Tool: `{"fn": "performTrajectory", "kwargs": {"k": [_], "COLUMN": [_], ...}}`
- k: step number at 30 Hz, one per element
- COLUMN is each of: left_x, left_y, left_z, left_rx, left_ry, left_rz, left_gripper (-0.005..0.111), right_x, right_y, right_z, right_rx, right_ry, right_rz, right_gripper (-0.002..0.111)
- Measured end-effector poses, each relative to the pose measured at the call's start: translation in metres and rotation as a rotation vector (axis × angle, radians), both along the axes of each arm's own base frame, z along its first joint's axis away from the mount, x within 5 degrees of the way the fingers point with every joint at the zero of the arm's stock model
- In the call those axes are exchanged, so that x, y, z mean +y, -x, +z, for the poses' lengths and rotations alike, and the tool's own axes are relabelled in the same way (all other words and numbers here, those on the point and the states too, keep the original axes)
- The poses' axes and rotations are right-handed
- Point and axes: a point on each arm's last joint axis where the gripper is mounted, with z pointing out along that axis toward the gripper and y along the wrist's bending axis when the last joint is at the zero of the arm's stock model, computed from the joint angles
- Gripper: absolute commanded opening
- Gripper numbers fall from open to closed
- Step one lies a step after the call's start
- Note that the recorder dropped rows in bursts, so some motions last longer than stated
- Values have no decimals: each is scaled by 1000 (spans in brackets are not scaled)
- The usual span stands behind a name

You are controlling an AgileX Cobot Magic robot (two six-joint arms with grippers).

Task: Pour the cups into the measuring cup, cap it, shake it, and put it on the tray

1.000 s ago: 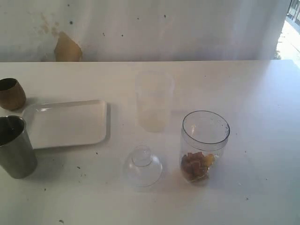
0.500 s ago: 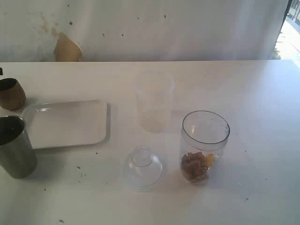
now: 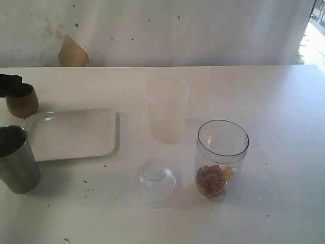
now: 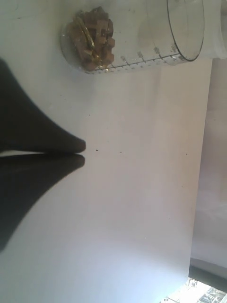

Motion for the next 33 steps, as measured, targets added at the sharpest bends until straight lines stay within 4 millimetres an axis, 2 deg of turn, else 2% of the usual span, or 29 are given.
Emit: {"fn": "performTrajectory", "kwargs": {"k": [5, 10, 22, 29, 33], "left_x": [-12, -17, -2, 16, 19], "left_y": [1, 1, 8, 7, 4], "left_z": [0, 0, -7, 2, 4], "left_rx": [5, 22, 111, 54, 15], "left_ry": [2, 38, -30, -70, -91], "left_rz": [-101, -90, -38, 49, 78], "left_gripper": [0, 0, 0, 0, 0], "right_x": [0, 0, 0, 0, 0], "right_y": [0, 0, 0, 0, 0], "right_z": [0, 0, 0, 0, 0], "right_rx": [0, 0, 0, 0, 0], "right_ry": [0, 0, 0, 0, 0], "right_rz": [0, 0, 0, 0, 0], "right_gripper": [0, 0, 0, 0, 0]}}
